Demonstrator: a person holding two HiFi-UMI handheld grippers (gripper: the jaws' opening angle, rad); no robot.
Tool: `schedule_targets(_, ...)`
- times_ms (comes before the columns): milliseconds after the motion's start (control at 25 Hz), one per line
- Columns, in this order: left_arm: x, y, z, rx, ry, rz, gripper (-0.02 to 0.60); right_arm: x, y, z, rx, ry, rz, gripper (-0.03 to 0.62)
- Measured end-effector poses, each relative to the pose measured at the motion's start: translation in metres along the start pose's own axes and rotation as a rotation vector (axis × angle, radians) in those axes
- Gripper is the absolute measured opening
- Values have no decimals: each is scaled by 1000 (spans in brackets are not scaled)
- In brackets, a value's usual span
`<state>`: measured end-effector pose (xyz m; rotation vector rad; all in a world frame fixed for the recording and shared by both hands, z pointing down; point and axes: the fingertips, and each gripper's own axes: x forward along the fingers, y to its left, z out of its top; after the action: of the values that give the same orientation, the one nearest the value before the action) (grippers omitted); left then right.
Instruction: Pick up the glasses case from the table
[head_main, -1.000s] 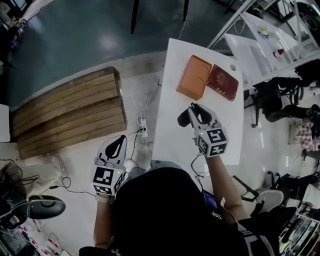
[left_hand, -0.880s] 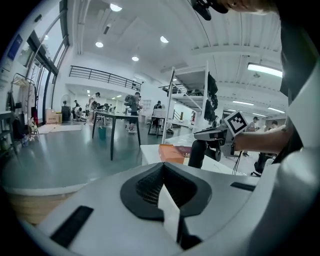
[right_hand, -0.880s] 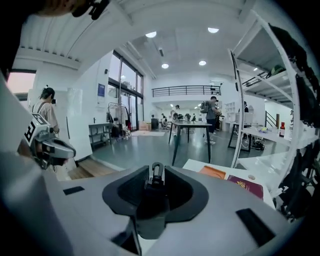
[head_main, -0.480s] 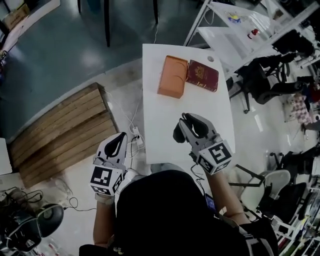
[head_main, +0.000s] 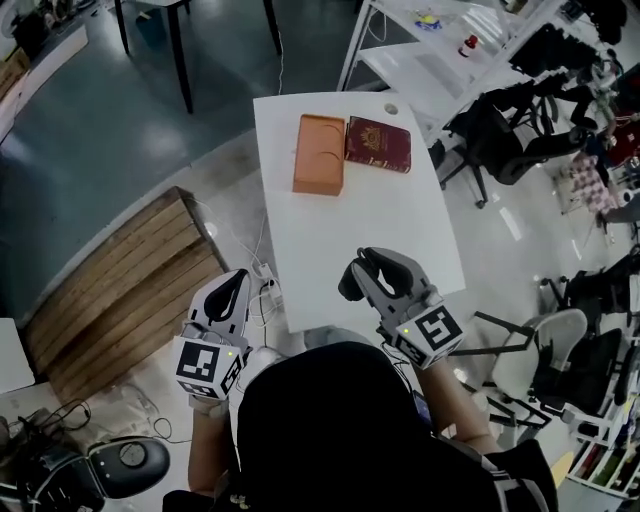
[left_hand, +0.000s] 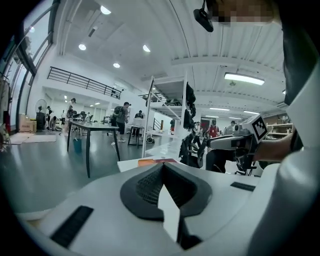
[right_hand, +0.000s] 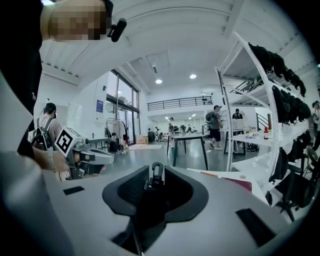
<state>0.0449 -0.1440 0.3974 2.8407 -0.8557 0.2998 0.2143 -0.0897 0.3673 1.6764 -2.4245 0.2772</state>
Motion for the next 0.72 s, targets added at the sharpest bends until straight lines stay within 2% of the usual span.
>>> schedule_targets(80,1,-4,2,4,-2,-10,17,-7,1,-7,16,14,-15,121)
schedule_targets(280,0,-13,2,11,-3,-28,18,-13,11,0,4,-46,-6,123)
schedule_targets(720,-2,-22,0,13,10,-35,17,-23,7,-13,9,-30,-33,122)
